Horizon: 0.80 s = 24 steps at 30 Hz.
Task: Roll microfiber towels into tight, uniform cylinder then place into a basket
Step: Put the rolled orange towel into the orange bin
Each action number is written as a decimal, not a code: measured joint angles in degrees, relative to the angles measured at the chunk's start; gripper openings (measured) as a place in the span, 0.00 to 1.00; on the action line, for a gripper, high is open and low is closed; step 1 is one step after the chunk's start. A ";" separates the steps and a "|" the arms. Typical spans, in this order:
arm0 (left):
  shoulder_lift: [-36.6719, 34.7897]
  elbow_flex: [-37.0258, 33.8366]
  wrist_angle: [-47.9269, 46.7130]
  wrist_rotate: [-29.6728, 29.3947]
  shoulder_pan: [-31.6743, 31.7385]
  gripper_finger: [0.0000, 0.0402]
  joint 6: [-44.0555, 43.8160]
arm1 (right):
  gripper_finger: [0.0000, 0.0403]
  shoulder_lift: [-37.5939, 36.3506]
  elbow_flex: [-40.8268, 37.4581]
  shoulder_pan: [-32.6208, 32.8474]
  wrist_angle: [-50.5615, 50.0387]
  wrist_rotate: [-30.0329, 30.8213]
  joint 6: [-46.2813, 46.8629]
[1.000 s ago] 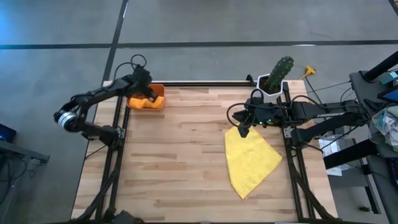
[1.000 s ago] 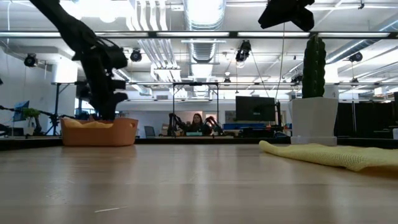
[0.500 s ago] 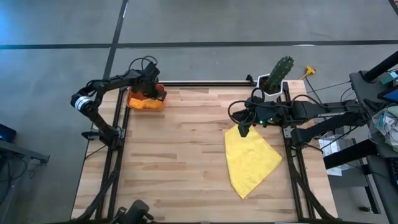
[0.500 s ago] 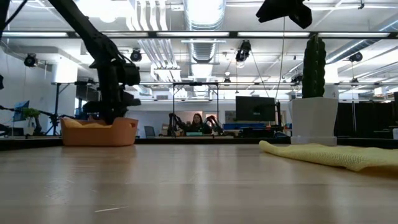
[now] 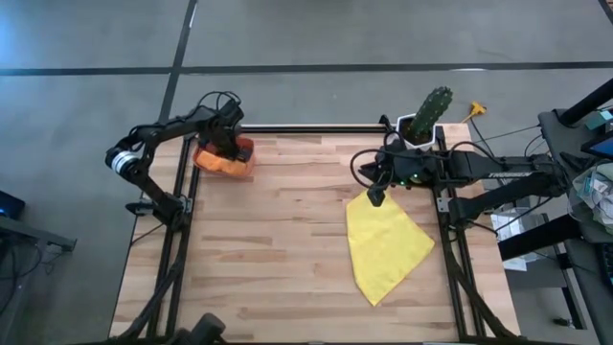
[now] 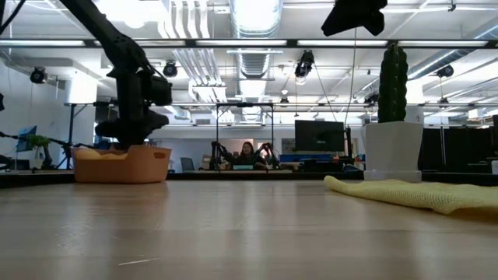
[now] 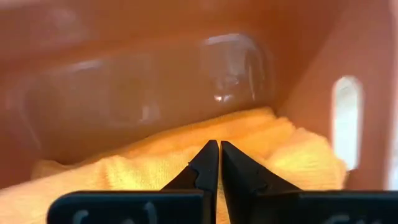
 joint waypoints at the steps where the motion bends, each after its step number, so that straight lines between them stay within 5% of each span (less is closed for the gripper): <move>1: -0.23 0.48 0.14 -0.81 0.00 0.00 0.03 | 0.15 0.00 0.00 -0.12 -0.21 -0.01 -0.81; 7: -0.39 2.32 1.36 -5.21 0.03 0.00 -0.63 | 0.15 -0.02 -0.02 -0.19 -1.87 -0.01 -1.67; 13: 0.13 1.54 0.90 3.41 -1.90 0.00 -1.97 | 0.15 -0.04 -0.04 -0.21 -2.28 -0.01 -1.65; 17: 0.18 1.16 -0.40 3.83 -2.57 0.00 -1.24 | 0.15 -0.04 -0.04 -0.20 -2.28 -0.01 -1.64; 24: -2.10 4.67 -3.82 -5.51 -0.31 0.00 3.62 | 0.15 -0.13 -0.04 -0.19 -2.34 -0.03 -0.25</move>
